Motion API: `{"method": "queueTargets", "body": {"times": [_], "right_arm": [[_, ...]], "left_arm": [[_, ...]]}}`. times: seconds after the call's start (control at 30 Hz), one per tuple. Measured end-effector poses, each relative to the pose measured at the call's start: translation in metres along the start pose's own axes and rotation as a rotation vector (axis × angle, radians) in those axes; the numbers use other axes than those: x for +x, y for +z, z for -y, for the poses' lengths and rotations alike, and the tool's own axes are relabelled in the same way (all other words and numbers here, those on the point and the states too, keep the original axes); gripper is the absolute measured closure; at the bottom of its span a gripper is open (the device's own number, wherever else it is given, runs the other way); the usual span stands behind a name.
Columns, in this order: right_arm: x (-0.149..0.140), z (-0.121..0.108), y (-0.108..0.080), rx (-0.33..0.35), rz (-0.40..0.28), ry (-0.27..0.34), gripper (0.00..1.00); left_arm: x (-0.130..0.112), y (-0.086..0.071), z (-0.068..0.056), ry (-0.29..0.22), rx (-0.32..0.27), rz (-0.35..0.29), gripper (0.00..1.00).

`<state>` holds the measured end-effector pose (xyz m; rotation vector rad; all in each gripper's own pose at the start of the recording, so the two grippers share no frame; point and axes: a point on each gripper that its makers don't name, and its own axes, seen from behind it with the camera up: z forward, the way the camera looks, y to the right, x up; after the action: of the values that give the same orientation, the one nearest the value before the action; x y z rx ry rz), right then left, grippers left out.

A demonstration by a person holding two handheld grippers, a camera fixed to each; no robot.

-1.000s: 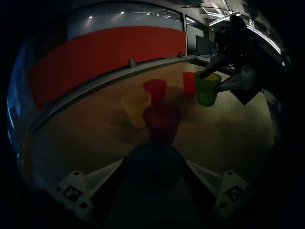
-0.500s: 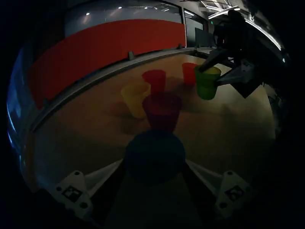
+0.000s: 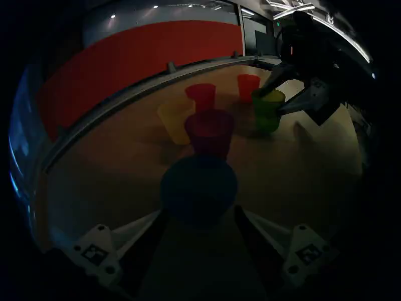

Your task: Pour water

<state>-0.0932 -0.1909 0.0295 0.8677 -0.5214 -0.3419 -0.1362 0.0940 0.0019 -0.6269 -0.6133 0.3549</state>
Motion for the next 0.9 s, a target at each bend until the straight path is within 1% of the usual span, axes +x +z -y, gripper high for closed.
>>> {"method": "queueTargets", "body": {"times": [0.3,0.67,0.9], "right_arm": [[-0.0058,0.0025,0.0025,0.001,0.013,0.000,0.00],[-0.0086,0.0017,0.0012,-0.006,0.013,0.012,0.00],[-0.0096,-0.0003,-0.0008,-0.025,0.012,0.013,0.00]], "left_arm": [[-0.0028,-0.0054,0.0023,-0.005,0.014,-0.002,0.06],[-0.0032,-0.0070,0.0005,-0.002,0.019,-0.005,0.06],[-0.0045,-0.0093,0.0025,-0.011,0.027,-0.005,0.05]]}}
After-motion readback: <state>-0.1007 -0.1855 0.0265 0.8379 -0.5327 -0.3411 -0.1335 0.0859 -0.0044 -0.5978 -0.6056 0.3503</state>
